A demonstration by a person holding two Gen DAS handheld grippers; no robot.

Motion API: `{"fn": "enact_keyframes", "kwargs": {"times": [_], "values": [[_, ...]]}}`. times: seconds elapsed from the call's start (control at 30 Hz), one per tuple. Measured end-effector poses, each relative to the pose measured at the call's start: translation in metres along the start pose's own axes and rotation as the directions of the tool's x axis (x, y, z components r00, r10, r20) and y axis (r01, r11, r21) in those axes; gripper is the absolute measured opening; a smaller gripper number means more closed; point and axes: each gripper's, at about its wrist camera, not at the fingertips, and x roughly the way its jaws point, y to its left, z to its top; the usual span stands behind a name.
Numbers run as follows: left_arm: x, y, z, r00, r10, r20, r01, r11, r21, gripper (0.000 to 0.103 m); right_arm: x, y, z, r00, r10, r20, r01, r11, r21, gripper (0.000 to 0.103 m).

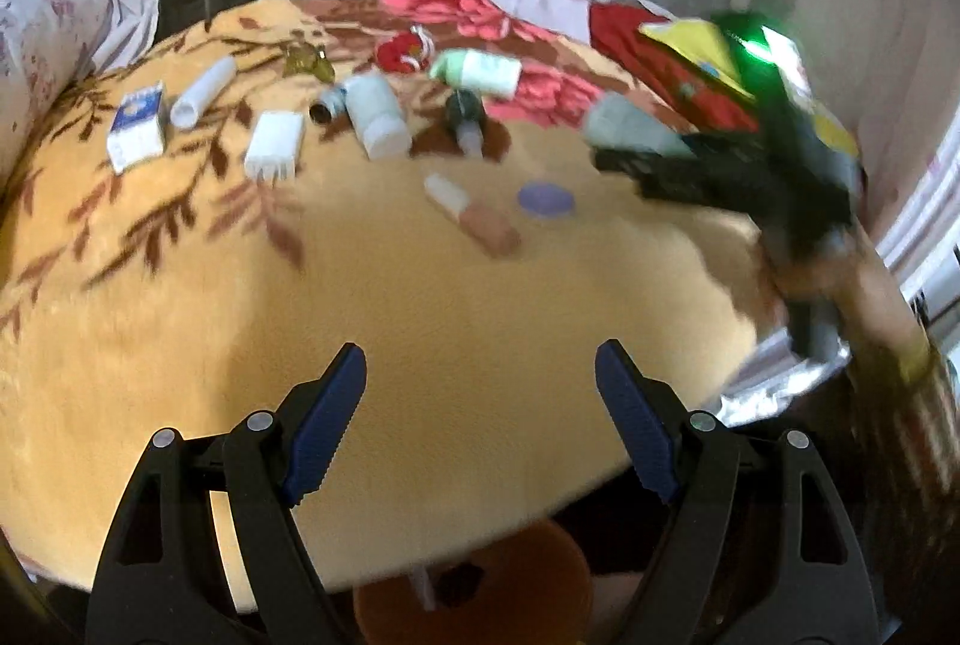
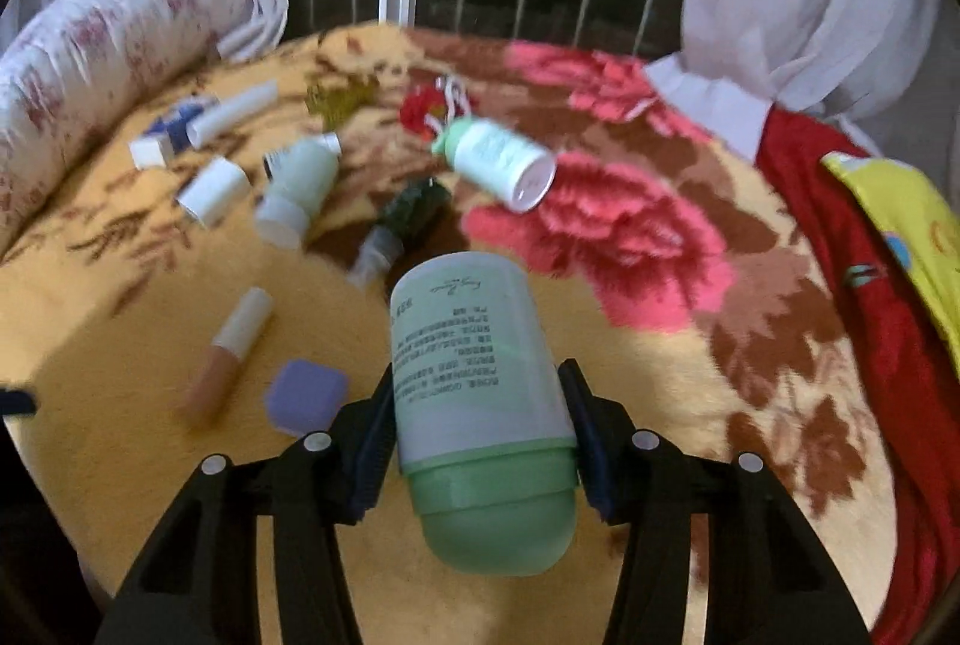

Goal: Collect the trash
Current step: 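Grasp the green-capped white bottle with the right tool while the left tool grasps the beige concealer tube, then carry both items to the orange bin and open both tools over it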

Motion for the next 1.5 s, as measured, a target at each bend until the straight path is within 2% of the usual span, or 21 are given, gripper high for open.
{"fn": "enact_keyframes", "kwargs": {"times": [0.07, 0.13, 0.23, 0.3, 0.47, 0.57, 0.67, 0.7, 0.73, 0.93, 1.17, 1.33, 1.5], "values": [[0.016, 0.0, 0.018, 1.0, 0.022, -0.01, -0.022, 0.999, -0.024, 0.077, -0.017, 0.001, -0.005, 0.999, -0.007, 0.036, 0.006, 1.0, 0.005, 0.051], [0.036, 0.001, 0.034, 0.998, 0.054, -0.029, -0.055, 0.998, -0.043, 0.066, -0.028, 0.001, -0.008, 0.998, -0.015, 0.062, 0.015, 1.0, 0.006, 0.051], [0.064, 0.0, 0.049, 0.994, 0.095, -0.056, -0.098, 0.993, -0.059, 0.055, -0.044, -0.002, -0.016, 0.996, 0.003, 0.093, -0.005, 1.0, 0.026, 0.051], [0.078, -0.001, 0.053, 0.991, 0.115, -0.071, -0.119, 0.991, -0.06, 0.052, -0.051, -0.005, -0.022, 0.994, 0.015, 0.104, -0.019, 0.999, 0.036, 0.051], [0.099, -0.008, 0.064, 0.989, 0.126, -0.075, -0.131, 0.99, -0.06, 0.052, -0.058, -0.01, -0.033, 0.991, 0.017, 0.129, -0.025, 0.998, 0.054, 0.051], [0.116, -0.01, 0.065, 0.983, 0.15, -0.104, -0.157, 0.986, -0.06, 0.052, -0.061, -0.013, -0.037, 0.99, 0.019, 0.141, -0.028, 0.997, 0.066, 0.051], [0.123, -0.006, 0.065, 0.98, 0.17, -0.101, -0.178, 0.98, -0.085, 0.034, -0.064, -0.012, -0.04, 0.989, 0.019, 0.148, -0.028, 0.998, 0.061, 0.051], [0.121, -0.003, 0.065, 0.984, 0.149, -0.093, -0.159, 0.982, -0.103, 0.02, -0.066, -0.011, -0.041, 0.988, 0.019, 0.152, -0.028, 0.998, 0.057, 0.051], [0.121, -0.001, 0.065, 0.985, 0.148, -0.094, -0.157, 0.982, -0.104, 0.018, -0.067, -0.011, -0.041, 0.988, 0.021, 0.154, -0.03, 0.998, 0.056, 0.051], [0.094, 0.007, 0.055, 0.991, 0.126, -0.048, -0.129, 0.988, -0.078, 0.018, -0.077, -0.004, -0.044, 0.984, 0.041, 0.176, -0.05, 0.997, 0.051, 0.051], [0.035, 0.01, 0.033, 0.993, 0.116, -0.012, -0.116, 0.993, -0.009, 0.018, -0.094, 0.027, -0.049, 0.977, 0.093, 0.191, -0.098, 0.995, 0.018, 0.051], [-0.003, 0.007, -0.008, 0.995, 0.082, -0.052, -0.08, 0.995, 0.052, 0.018, -0.111, 0.064, -0.066, 0.97, 0.186, 0.156, -0.183, 0.982, -0.034, 0.051], [-0.021, 0.002, -0.067, 0.988, 0.039, -0.149, -0.026, 0.996, 0.089, 0.018, -0.114, 0.109, -0.104, 0.949, 0.313, 0.034, -0.311, 0.949, -0.051, 0.05]]}}
